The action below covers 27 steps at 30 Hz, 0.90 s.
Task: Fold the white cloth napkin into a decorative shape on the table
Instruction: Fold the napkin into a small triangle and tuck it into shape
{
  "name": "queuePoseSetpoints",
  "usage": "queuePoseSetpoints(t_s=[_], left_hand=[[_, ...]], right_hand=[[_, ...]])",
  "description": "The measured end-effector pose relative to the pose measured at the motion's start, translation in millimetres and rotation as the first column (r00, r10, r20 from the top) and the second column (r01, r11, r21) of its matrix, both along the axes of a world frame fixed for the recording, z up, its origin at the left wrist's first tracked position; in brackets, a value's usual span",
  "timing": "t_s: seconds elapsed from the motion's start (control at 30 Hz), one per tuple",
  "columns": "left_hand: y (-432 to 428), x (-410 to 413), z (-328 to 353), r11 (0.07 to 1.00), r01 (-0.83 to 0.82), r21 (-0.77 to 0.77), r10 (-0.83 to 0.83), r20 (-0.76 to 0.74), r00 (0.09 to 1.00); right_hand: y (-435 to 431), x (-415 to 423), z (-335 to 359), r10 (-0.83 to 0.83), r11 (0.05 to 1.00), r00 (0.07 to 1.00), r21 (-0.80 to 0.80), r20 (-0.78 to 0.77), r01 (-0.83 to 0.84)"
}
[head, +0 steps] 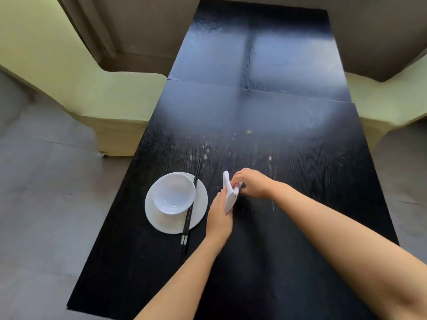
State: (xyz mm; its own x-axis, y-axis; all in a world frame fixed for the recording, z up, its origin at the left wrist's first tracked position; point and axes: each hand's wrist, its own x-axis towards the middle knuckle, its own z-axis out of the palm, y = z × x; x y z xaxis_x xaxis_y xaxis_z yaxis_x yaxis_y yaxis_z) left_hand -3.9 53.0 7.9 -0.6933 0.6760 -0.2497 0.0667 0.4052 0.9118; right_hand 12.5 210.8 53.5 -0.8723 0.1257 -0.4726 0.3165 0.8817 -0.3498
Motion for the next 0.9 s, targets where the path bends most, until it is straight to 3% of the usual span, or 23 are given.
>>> queuePoseSetpoints(t_s=[0.1,0.2,0.27,0.73,0.9], left_hand=[[-11.1,2.4,-12.5,0.993,-0.022,-0.117,0.013,-0.084,0.996],[-34.1,17.3,-19.2,0.948,-0.059,-0.312,-0.007,-0.207,0.978],[-45.6,28.8,-21.0,0.929,-0.079,-0.362,0.002,-0.207,0.978],[-44.7,44.2,-19.6,0.934,-0.126,-0.336,0.091,-0.117,0.989],[-39.8,51.1,-15.3,0.929,-0.119,-0.349,0.093,-0.091,0.991]], right_hand=[[-3.3,0.3,-10.0,-0.057,0.998,0.998,-0.037,-0.021,0.057],[-4.6,1.0,-16.5,-0.014,1.0,1.0,0.021,0.003,0.014],[-4.4,2.1,-20.3,0.033,0.997,0.999,0.067,0.012,-0.034],[14.8,-7.3,-31.3,0.201,0.959,0.927,0.132,0.316,-0.252],[21.9,-6.2,-31.5,0.234,0.945,0.936,0.165,0.263,-0.283]])
